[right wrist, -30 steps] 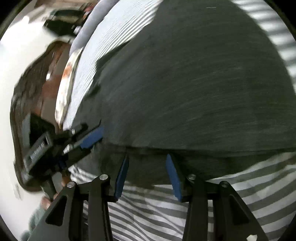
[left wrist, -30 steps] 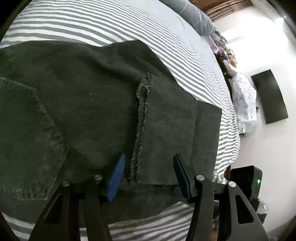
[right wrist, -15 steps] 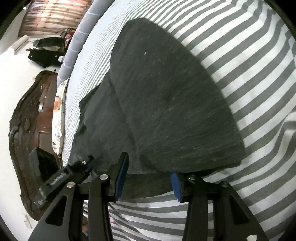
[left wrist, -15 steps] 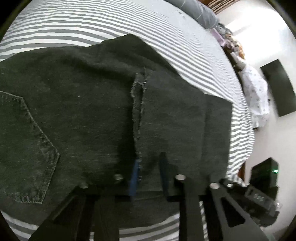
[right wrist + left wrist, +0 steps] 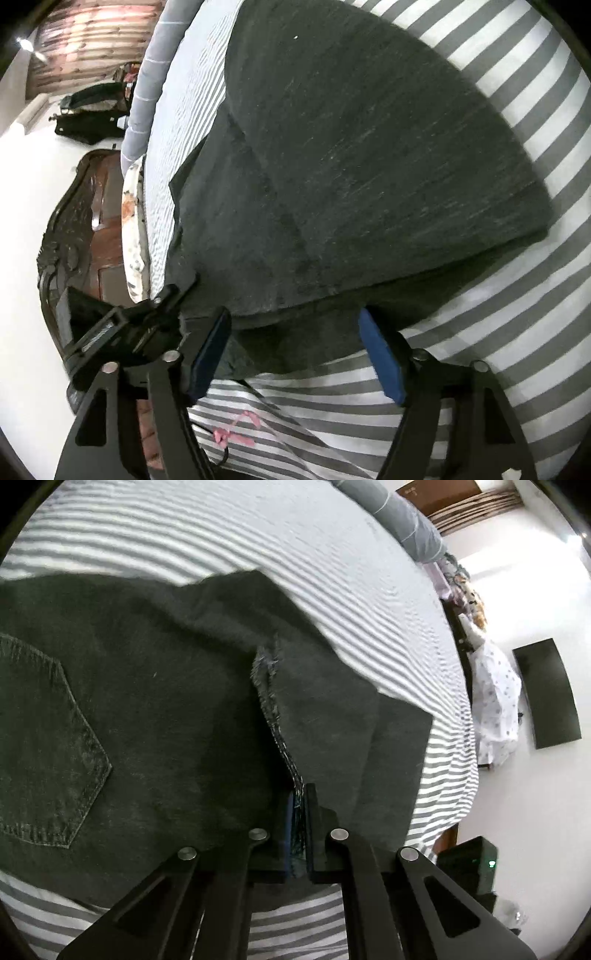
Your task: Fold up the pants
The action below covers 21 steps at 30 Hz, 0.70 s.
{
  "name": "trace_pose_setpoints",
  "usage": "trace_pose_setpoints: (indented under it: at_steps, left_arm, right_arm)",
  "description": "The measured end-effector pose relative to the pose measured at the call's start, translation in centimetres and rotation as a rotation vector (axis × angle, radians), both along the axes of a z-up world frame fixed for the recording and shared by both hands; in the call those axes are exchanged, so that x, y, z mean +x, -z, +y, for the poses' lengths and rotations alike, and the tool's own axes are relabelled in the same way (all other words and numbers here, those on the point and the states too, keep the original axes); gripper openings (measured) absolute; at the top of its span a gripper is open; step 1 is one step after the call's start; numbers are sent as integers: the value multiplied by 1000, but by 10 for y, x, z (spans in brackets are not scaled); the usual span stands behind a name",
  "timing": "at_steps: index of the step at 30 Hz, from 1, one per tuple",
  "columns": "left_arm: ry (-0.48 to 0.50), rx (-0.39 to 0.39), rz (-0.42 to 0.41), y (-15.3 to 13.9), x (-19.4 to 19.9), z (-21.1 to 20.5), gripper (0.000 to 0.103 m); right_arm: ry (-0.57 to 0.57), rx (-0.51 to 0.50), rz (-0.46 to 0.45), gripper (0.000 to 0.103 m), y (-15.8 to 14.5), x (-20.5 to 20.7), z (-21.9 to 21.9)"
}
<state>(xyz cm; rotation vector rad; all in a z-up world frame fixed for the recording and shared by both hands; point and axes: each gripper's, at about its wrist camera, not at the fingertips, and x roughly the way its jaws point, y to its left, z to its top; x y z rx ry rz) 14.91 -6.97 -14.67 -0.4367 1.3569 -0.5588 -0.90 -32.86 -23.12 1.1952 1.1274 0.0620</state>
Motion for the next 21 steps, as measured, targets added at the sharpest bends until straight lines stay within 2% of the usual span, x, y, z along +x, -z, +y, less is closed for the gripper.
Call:
trace_pose_setpoints:
  at_steps: [6,8,11,13,15,19,21]
  left_arm:
    - [-24,-52,-18,-20,2,-3,4]
    - [-23,-46,-39,-25,2,-3,4]
    - [-21,-36,-51,-26,2,-5,4]
    - [-14,-17,-44,-20,2,-7,4]
    - [-10,9,-37,-13,0,-7,4]
    - [20,90,-17,4,-3,-1,5]
    - [23,93,15,12,-4,7,6]
  right_arm:
    - [74,61,-15,79,4,2,2]
    - [87,69,-11,78,6,3,0]
    - [139,74,2,66,9,-3,-11]
    - [168,75,14,52,11,-7,-19]
    - [177,91,23,47,15,-8,-23]
    - [158,68,1,44,12,-4,-23]
    - [162,79,-28,44,9,-2,-25]
